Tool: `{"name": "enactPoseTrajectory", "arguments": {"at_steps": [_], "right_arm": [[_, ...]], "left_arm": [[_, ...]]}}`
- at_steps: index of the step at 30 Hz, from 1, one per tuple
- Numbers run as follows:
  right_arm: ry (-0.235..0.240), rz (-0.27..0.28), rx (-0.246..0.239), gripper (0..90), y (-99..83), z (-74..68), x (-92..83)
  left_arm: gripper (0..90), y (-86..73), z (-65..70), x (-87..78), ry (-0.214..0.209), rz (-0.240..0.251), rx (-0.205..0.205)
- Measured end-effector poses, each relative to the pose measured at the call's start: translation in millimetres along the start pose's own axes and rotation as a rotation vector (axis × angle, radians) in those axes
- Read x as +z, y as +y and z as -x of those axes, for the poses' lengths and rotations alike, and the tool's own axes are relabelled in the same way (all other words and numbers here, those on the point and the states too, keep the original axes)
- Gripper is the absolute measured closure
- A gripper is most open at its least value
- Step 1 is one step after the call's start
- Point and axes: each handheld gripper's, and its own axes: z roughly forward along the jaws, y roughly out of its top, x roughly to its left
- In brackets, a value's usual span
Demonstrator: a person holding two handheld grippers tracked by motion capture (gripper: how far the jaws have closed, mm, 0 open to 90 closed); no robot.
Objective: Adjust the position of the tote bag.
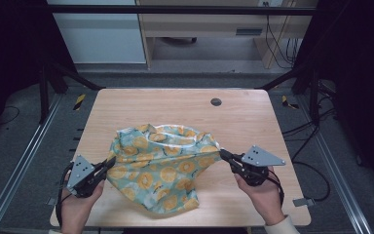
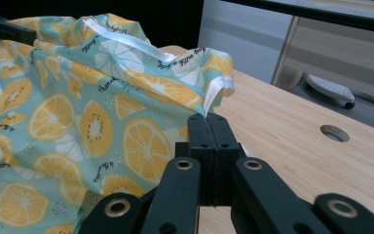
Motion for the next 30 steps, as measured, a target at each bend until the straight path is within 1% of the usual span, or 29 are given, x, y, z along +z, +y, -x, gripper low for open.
{"name": "enactPoseTrajectory", "arguments": {"at_steps": [3, 4, 6, 9, 12, 13, 14, 17, 21, 22, 26, 27, 30], "right_arm": [[0.002, 0.01, -0.001, 90.0, -0.1, -0.3, -3.9], [0.009, 0.012, -0.004, 90.0, -1.1, -1.1, -7.7], [0.013, 0.013, -0.006, 90.0, -1.8, -1.4, -8.7], [0.02, 0.009, -0.006, 90.0, -5.6, -1.8, -11.9], [0.027, 0.009, 0.013, 90.0, -8.2, -1.4, -13.6], [0.034, 0.015, 0.02, 90.0, -8.3, -1.2, -14.1], [0.036, 0.015, 0.013, 90.0, -7.9, -2.1, -14.6], [0.038, 0.014, 0.011, 90.0, -7.9, -3.5, -15.2], [0.05, 0.009, -0.003, 90.0, -9.0, -6.0, -16.9], [0.052, 0.006, -0.003, 90.0, -9.4, -6.0, -17.1], [0.05, -0.003, -0.009, 90.0, -11.1, -5.2, -17.4], [0.051, -0.006, -0.015, 90.0, -12.0, -6.1, -17.3], [0.059, -0.013, -0.018, 90.0, -13.8, -7.4, -17.6]], "left_arm": [[90.0, 1.0, 1.5, -1.8, -0.007, 0.014, 0.005], [90.0, 1.2, 2.1, -2.9, -0.008, 0.017, 0.005], [90.0, 1.0, 3.1, -5.0, -0.015, 0.02, 0.003], [90.0, 0.1, 3.6, -8.8, -0.044, 0.039, -0.01], [90.0, -1.0, 2.6, -11.4, -0.066, 0.049, -0.018], [90.0, -1.5, 2.8, -12.2, -0.066, 0.048, -0.018], [90.0, -2.1, 3.2, -12.5, -0.07, 0.045, -0.018], [90.0, -4.3, 4.6, -14.4, -0.069, 0.031, -0.01], [90.0, -7.3, 6.7, -18.2, -0.074, 0.027, -0.004], [90.0, -8.6, 7.6, -18.6, -0.08, 0.026, -0.003], [90.0, -15.8, 15.1, -20.3, -0.089, -0.01, 0.034], [90.0, -16.4, 15.7, -21.3, -0.088, -0.012, 0.039], [90.0, -18.2, 14.7, -24.0, -0.102, -0.007, 0.028]]}}
